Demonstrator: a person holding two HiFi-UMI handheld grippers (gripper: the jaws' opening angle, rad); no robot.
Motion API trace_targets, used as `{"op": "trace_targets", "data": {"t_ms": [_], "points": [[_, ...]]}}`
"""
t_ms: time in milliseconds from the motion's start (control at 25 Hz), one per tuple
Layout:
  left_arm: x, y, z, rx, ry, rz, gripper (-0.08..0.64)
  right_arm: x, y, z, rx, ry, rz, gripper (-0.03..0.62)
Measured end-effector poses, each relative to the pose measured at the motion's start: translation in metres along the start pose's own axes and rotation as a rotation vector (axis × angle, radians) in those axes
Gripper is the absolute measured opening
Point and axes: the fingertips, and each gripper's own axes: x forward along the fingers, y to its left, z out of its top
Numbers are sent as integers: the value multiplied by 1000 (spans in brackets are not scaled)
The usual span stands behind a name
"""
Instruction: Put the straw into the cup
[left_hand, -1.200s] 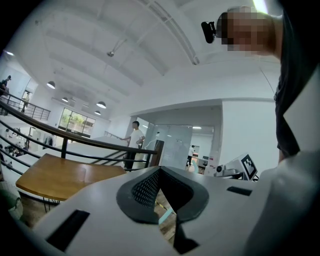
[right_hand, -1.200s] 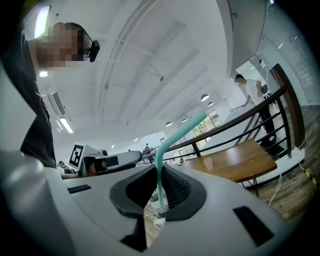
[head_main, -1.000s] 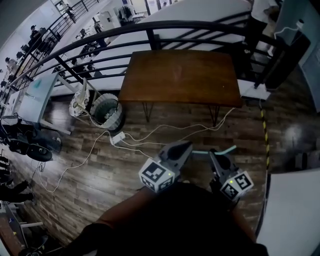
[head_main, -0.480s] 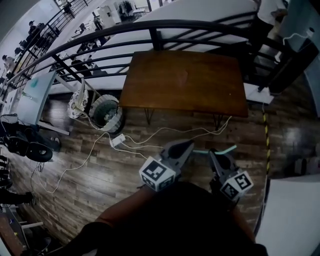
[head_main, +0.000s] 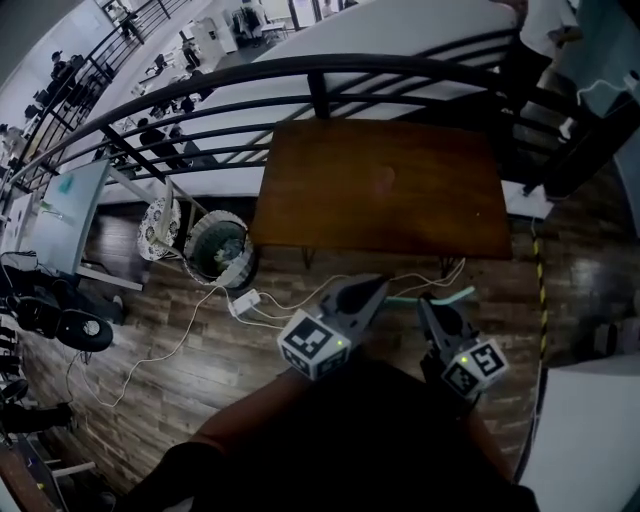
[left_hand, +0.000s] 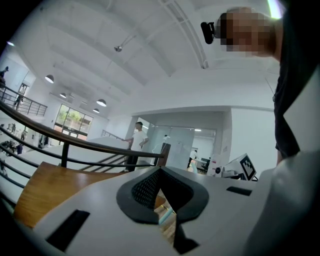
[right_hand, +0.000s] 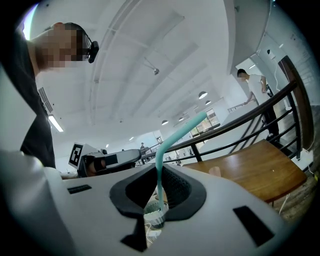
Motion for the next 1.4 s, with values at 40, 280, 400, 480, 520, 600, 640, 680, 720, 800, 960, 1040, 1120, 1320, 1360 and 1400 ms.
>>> {"op": "trace_targets", "data": {"t_ms": [40,280,400,480,520,600,640,680,720,800,960,1040,1120,1320,1360,1400], "points": [[-2,11,3,4,-2,0,11,12,2,2,0,1,0,38],[-17,68,23,21,-38,23,11,69,13,7,-36,-7,27,38],[-23,83,29,20,-50,28,11,89,19,11,-37,-7,43,38],[-27,89,30,15,-51,32,11,98,20,11,-42,-9,50,38],[-29,93,30,11,-49,35,11,101,19,10,-53,-10,53,38],[-29,100,29,5,-46,43,11,108,17,9,-64,-11,57,38],[-28,103,28,4,-44,46,11,112,17,10,-61,-10,61,38],[-27,106,28,6,-42,49,11,115,16,11,-54,-7,65,38],[-25,109,28,9,-41,52,11,118,14,12,-46,-1,69,38],[-21,114,30,13,-38,62,11,123,8,13,-36,10,77,38],[-14,130,29,7,-38,99,11,139,-5,16,-36,18,106,38],[-8,140,30,16,-43,115,11,151,-12,19,-43,26,126,38],[3,149,31,14,-43,132,11,161,-21,25,-45,34,147,38],[39,166,32,1,-34,175,11,178,-61,38,-30,59,194,38],[48,171,32,10,-38,184,11,181,-72,43,-25,65,198,38],[58,176,34,14,-42,193,11,185,-83,49,-22,67,203,38]]}}
